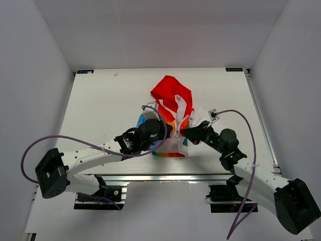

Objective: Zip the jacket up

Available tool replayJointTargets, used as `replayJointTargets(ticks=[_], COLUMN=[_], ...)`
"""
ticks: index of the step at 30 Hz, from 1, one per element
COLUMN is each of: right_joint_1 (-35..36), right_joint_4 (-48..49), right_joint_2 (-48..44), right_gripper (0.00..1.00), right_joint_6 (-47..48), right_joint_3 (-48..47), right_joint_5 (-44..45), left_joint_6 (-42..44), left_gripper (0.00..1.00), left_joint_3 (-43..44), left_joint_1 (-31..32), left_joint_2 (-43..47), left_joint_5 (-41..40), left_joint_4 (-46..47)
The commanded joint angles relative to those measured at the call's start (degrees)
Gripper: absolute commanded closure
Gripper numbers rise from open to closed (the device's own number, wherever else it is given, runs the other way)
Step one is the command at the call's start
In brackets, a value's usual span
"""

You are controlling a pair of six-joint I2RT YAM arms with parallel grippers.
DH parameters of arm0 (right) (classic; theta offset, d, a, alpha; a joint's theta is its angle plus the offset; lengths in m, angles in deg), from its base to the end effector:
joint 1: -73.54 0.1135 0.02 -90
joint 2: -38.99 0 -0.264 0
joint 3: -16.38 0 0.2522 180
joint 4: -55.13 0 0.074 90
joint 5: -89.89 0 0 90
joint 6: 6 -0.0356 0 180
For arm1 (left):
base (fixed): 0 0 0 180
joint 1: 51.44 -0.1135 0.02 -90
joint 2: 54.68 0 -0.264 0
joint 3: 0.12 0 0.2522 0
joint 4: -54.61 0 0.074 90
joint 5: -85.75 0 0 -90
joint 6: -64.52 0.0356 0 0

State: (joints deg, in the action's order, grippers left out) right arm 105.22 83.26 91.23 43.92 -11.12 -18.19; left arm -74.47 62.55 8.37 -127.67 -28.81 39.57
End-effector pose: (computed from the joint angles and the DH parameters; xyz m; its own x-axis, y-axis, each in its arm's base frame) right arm 0.1602 0.1118 0.2230 -0.4527 0.4399 -0.7756 -0.6161 0.4745 0.6287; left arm 0.1571 -0.2406 0.2752 -0.5920 -0.3472 -0.7273 0.2294 0.7925 -0.5651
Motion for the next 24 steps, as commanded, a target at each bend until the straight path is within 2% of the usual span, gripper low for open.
replayJointTargets(ticks=[1, 12, 24], right_joint_1=[0.4, 0.4, 0.4], right_joint_4=[1.88, 5.22, 3.46], right_joint_2=[-0.92, 0.13, -0.39], right_gripper=[1.0, 1.0, 1.0], right_joint_6=[0.79, 0.0, 0.61], right_joint_3=[-2.08, -1.82, -1.12], right_joint_5=[1.39, -0.55, -0.9], left_joint_6=[-0.23, -0.58, -0.93], left_gripper=[1.0, 1.0, 1.0], left_joint_3=[1.02, 1.28, 0.67], left_joint_1=[0.39, 0.39, 0.39], left_joint_2=[2.68, 1.8, 2.85], left_joint_5=[0.39, 0.13, -1.55], left_joint_4=[0.84, 0.84, 0.14])
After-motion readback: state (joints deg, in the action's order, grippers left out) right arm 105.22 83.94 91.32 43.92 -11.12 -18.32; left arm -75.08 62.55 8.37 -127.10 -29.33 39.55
